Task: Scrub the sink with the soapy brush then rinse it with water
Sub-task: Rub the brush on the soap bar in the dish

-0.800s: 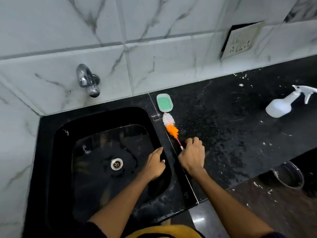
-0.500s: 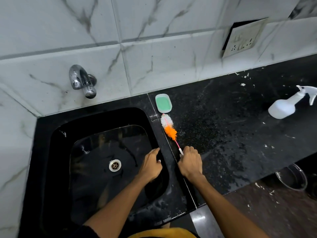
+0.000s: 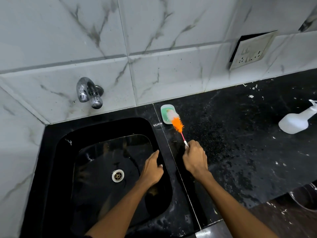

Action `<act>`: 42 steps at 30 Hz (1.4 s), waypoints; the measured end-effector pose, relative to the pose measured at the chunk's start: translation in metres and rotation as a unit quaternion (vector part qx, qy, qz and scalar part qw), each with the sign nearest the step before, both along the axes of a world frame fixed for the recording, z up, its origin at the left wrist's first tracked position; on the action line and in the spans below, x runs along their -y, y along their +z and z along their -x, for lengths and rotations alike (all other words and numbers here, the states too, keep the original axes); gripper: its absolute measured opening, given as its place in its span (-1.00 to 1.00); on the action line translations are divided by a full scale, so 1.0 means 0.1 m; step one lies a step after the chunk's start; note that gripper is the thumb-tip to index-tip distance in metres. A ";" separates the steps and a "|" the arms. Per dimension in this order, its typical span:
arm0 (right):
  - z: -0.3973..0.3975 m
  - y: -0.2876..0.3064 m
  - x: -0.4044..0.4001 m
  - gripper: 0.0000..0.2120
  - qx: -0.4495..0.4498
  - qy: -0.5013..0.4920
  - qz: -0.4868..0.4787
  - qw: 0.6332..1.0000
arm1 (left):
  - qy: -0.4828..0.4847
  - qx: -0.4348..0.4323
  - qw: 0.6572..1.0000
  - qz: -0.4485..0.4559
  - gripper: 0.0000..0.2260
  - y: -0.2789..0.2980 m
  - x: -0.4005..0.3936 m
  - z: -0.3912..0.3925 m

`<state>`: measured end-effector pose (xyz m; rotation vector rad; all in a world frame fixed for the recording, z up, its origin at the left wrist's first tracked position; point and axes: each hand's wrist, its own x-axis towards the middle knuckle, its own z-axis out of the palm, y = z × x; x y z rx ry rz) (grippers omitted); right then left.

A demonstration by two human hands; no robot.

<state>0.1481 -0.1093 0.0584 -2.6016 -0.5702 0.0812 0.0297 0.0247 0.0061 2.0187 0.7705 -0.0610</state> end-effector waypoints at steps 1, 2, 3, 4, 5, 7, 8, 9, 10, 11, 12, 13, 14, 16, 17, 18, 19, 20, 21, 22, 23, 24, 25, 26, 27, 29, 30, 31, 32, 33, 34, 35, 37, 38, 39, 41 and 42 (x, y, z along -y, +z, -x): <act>-0.08 0.03 -0.06 -0.91 0.004 0.000 0.001 1.000 | 0.001 0.000 1.000 0.003 -0.35 0.00 0.00 -0.01; -0.16 0.07 -0.13 -0.89 0.007 0.001 0.004 1.000 | 0.002 -0.001 1.000 0.005 -0.35 0.00 0.00 -0.02; -0.23 0.10 -0.20 -0.88 0.009 0.001 0.010 1.000 | 0.003 -0.001 1.000 0.005 -0.35 0.00 0.00 -0.02; -0.30 0.13 -0.26 -0.88 0.009 0.000 0.018 1.000 | 0.005 -0.001 1.000 0.005 -0.35 -0.01 0.00 -0.03; -0.37 0.17 -0.32 -0.87 0.006 -0.003 0.027 1.000 | 0.007 -0.002 1.000 0.003 -0.35 -0.01 -0.01 -0.03; -0.46 0.22 -0.41 -0.87 -0.011 -0.007 0.049 0.999 | 0.010 -0.002 1.000 0.001 -0.36 -0.03 -0.03 -0.04; -0.50 0.24 -0.45 -0.88 -0.022 -0.006 0.061 0.998 | 0.013 -0.002 1.000 0.002 -0.36 -0.03 -0.04 -0.04; -0.51 0.25 -0.47 -0.88 -0.031 -0.001 0.074 0.997 | 0.016 -0.003 1.000 0.002 -0.36 -0.04 -0.06 -0.04; -0.51 0.26 -0.49 -0.88 -0.033 0.008 0.088 0.996 | 0.019 -0.003 1.000 0.004 -0.36 -0.04 -0.07 -0.04; -0.50 0.25 -0.50 -0.89 -0.029 0.018 0.102 0.994 | 0.021 -0.004 1.000 0.004 -0.36 -0.04 -0.08 -0.04; -0.49 0.25 -0.50 -0.89 -0.021 0.031 0.118 0.992 | 0.023 -0.005 1.000 0.004 -0.36 -0.04 -0.09 -0.04; -0.48 0.25 -0.49 -0.88 -0.011 0.042 0.134 0.990 | 0.025 -0.005 1.000 0.004 -0.36 -0.04 -0.10 -0.04; -0.48 0.24 -0.48 -0.87 -0.001 0.047 0.146 0.988 | 0.026 -0.006 1.000 0.004 -0.36 -0.05 -0.11 -0.04; -0.53 0.25 -0.46 -0.86 0.006 0.037 0.155 0.987 | 0.029 -0.008 1.000 0.003 -0.36 -0.05 -0.13 -0.03; -0.55 0.25 -0.47 -0.85 0.003 0.031 0.155 0.987 | 0.030 -0.010 0.999 0.002 -0.36 -0.05 -0.14 -0.03; -0.55 0.24 -0.49 -0.85 -0.006 0.031 0.157 0.987 | 0.032 -0.011 0.999 0.002 -0.36 -0.06 -0.14 -0.03; -0.54 0.24 -0.52 -0.84 -0.017 0.038 0.160 0.986 | 0.032 -0.012 0.999 0.001 -0.36 -0.06 -0.15 -0.02; -0.53 0.23 -0.54 -0.84 -0.026 0.047 0.163 0.985 | 0.033 -0.011 0.999 -0.001 -0.36 -0.06 -0.15 -0.02; -0.51 0.24 -0.55 -0.83 -0.034 0.051 0.163 0.985 | 0.035 -0.011 0.999 -0.003 -0.37 -0.07 -0.16 -0.02; -0.51 0.25 -0.56 -0.81 -0.052 0.045 0.156 0.985 | 0.036 -0.010 0.999 -0.004 -0.37 -0.07 -0.16 -0.02; -0.53 0.27 -0.57 -0.79 -0.078 0.031 0.140 0.987 | 0.037 -0.009 0.999 -0.004 -0.37 -0.07 -0.16 -0.03; -0.57 0.28 -0.58 -0.76 -0.117 0.009 0.115 0.986 | 0.037 -0.010 0.999 -0.003 -0.37 -0.07 -0.16 -0.02; -0.62 0.30 -0.61 -0.72 -0.165 -0.023 0.084 0.983 | 0.037 -0.010 0.999 -0.002 -0.37 -0.07 -0.16 -0.02; -0.68 0.32 -0.65 -0.69 -0.214 -0.056 0.051 0.974 | 0.036 -0.011 0.999 -0.001 -0.37 -0.06 -0.16 -0.02; -0.72 0.35 -0.68 -0.67 -0.263 -0.085 0.011 0.961 | 0.036 -0.012 0.999 -0.001 -0.37 -0.06 -0.16 -0.02; -0.77 0.38 -0.73 -0.75 -0.375 -0.123 -0.078 0.916 | 0.035 -0.013 0.999 0.002 -0.37 -0.06 -0.15 -0.02; -0.80 0.38 -0.74 -0.81 -0.448 -0.130 -0.115 0.877 | 0.033 -0.014 0.999 0.003 -0.36 -0.05 -0.15 -0.02; -0.83 0.40 -0.74 -0.76 -0.515 -0.140 -0.151 0.832 | 0.032 -0.014 0.999 0.005 -0.36 -0.04 -0.14 -0.02; -0.87 0.40 -0.71 -0.69 -0.575 -0.156 -0.196 0.779 | 0.032 -0.014 0.999 0.007 -0.36 -0.04 -0.13 -0.02; -0.92 0.41 -0.69 -0.65 -0.626 -0.172 -0.245 0.720 | 0.031 -0.013 0.999 0.010 -0.36 -0.04 -0.12 -0.02; -0.97 0.38 -0.68 -0.64 -0.663 -0.185 -0.281 0.668 | 0.028 -0.012 0.999 0.013 -0.36 -0.04 -0.12 -0.02; -0.99 0.36 -0.66 -0.65 -0.682 -0.197 -0.297 0.638 | 0.025 -0.011 1.000 0.016 -0.37 -0.04 -0.11 -0.02; -0.96 0.29 -0.62 -0.68 -0.673 -0.199 -0.279 0.656 | 0.016 -0.010 1.000 0.020 -0.39 -0.05 -0.10 -0.04; -0.93 0.25 -0.61 -0.69 -0.640 -0.190 -0.251 0.701 | 0.012 -0.008 1.000 0.022 -0.40 -0.05 -0.10 -0.04; -0.88 0.23 -0.62 -0.72 -0.591 -0.182 -0.214 0.757 | 0.007 -0.008 1.000 0.025 -0.41 -0.06 -0.09 -0.05; -0.82 0.22 -0.64 -0.80 -0.467 -0.174 -0.142 0.855 | 0.000 -0.008 1.000 0.029 -0.41 -0.07 -0.08 -0.07; -0.79 0.25 -0.66 -0.82 -0.391 -0.168 -0.105 0.899 | -0.002 -0.008 1.000 0.029 -0.41 -0.08 -0.08 -0.07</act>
